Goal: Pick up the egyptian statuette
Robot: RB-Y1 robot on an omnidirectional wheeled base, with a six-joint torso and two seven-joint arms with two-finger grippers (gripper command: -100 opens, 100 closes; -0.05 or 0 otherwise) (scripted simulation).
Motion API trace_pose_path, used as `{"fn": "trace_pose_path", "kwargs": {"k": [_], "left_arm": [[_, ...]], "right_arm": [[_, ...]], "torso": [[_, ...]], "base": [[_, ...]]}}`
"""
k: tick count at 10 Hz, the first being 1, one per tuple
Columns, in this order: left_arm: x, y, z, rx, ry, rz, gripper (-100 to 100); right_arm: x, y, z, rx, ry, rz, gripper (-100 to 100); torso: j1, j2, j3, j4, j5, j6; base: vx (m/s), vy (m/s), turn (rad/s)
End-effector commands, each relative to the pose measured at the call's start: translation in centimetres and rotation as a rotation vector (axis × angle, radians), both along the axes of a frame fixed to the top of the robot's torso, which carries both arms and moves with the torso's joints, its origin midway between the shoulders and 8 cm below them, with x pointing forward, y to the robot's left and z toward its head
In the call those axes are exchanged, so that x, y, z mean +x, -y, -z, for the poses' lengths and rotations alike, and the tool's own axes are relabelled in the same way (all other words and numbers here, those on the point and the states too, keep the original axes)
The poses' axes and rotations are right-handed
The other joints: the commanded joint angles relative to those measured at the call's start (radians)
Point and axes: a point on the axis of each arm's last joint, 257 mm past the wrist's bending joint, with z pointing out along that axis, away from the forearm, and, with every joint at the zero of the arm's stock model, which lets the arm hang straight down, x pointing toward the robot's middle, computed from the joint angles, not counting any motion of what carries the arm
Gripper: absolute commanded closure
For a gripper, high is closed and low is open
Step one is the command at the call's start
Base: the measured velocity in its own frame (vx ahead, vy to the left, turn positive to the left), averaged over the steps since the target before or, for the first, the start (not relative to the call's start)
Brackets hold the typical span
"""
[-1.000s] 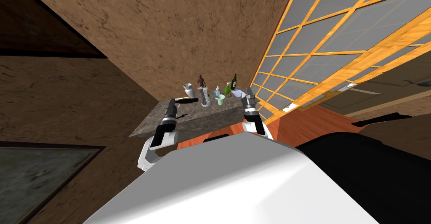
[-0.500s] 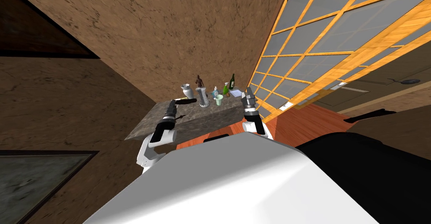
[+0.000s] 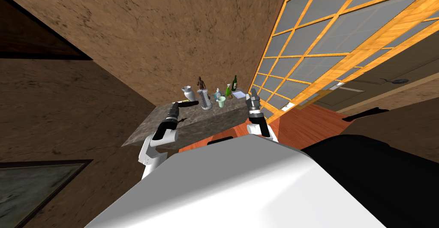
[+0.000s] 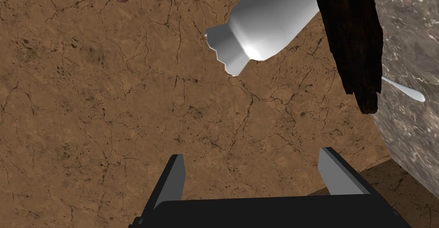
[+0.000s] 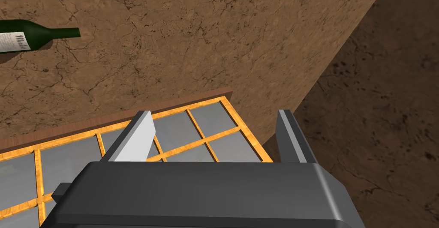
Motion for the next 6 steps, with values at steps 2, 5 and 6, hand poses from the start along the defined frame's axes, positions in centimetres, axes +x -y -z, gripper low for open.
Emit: {"fn": "trace_pose_path", "kwargs": {"k": [2,5,6], "left_arm": [[0.5,-1.3,1.3,0.003,-0.062,-0.034,-100],[0.9,-2.7,2.8,0.001,-0.132,-0.072,-100],[1.3,-3.7,3.1,0.004,-0.157,-0.091,-100]], "right_arm": [[0.0,0.0,0.0,0.0,0.0,0.0,0],[0.0,0.0,0.0,0.0,0.0,0.0,0],[0.0,0.0,0.0,0.0,0.0,0.0,0]], "torso": [[0.0,0.0,0.0,0.0,0.0,0.0],[0.0,0.0,0.0,0.0,0.0,0.0],[0.0,0.0,0.0,0.0,0.0,0.0]], "base": [[0.0,-0.013,-0.07],[0.001,-0.007,-0.053],[0.004,-0.011,-0.085]]}}
